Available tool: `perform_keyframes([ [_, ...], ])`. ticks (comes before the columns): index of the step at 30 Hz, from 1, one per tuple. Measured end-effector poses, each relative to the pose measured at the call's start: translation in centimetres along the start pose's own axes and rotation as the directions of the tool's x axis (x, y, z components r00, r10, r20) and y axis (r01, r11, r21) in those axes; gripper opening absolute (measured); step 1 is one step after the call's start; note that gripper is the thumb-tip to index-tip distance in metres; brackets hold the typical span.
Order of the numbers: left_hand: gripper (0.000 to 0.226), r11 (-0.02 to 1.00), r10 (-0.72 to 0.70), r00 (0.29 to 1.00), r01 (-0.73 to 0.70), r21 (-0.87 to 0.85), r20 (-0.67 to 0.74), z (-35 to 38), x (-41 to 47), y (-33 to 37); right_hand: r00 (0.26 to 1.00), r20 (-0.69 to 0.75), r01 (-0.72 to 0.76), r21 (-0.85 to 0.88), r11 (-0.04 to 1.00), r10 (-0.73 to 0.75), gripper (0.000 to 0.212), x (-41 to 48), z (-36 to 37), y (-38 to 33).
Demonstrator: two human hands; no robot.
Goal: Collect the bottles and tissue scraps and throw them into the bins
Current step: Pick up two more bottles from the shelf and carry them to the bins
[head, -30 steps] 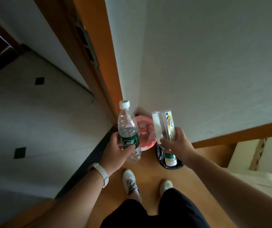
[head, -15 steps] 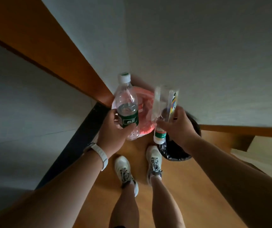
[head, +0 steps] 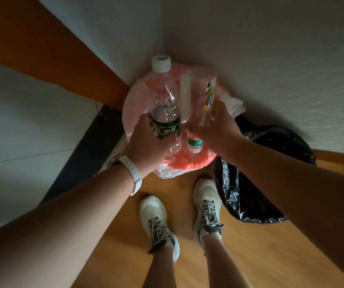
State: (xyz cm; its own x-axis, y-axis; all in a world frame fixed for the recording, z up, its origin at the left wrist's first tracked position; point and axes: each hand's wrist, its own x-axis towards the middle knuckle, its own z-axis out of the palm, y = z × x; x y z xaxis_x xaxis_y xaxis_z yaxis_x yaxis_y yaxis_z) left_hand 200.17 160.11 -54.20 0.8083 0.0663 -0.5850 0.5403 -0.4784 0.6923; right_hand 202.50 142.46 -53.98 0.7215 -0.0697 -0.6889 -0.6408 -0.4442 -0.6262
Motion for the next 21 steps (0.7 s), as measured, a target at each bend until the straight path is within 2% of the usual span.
perform_keyframes([
  [4,0.055,0.998,-0.012,1.0,0.012,0.054,-0.004,1.6,2.4,-1.9,1.0,-0.024,-0.011,-0.079,0.997,0.009,0.083,3.0,1.4,1.3],
  [7,0.04,0.989,-0.012,1.0,0.008,0.144,0.026,2.4,3.4,-3.0,1.0,0.018,-0.019,-0.189,0.982,0.023,0.096,4.2,2.1,2.0],
  [11,0.024,0.945,-0.005,0.994,-0.031,0.326,0.112,2.6,3.1,-3.5,0.996,0.084,0.015,-0.258,0.966,0.007,0.077,3.5,1.6,1.5],
  [15,0.041,0.898,0.053,0.984,-0.121,0.424,0.169,0.7,2.0,-1.9,0.997,0.07,-0.009,-0.225,0.974,0.025,0.058,2.0,0.1,1.0],
  [18,0.049,0.818,0.168,0.963,-0.255,0.515,0.209,-1.8,0.7,-0.2,0.998,0.058,0.035,-0.334,0.942,-0.017,0.054,0.0,-1.2,0.0],
  [21,0.054,0.657,0.272,0.926,-0.376,0.653,0.26,-4.6,-1.1,1.9,0.984,0.132,0.175,-0.606,0.776,-0.118,0.062,-3.0,-2.5,-1.7],
])
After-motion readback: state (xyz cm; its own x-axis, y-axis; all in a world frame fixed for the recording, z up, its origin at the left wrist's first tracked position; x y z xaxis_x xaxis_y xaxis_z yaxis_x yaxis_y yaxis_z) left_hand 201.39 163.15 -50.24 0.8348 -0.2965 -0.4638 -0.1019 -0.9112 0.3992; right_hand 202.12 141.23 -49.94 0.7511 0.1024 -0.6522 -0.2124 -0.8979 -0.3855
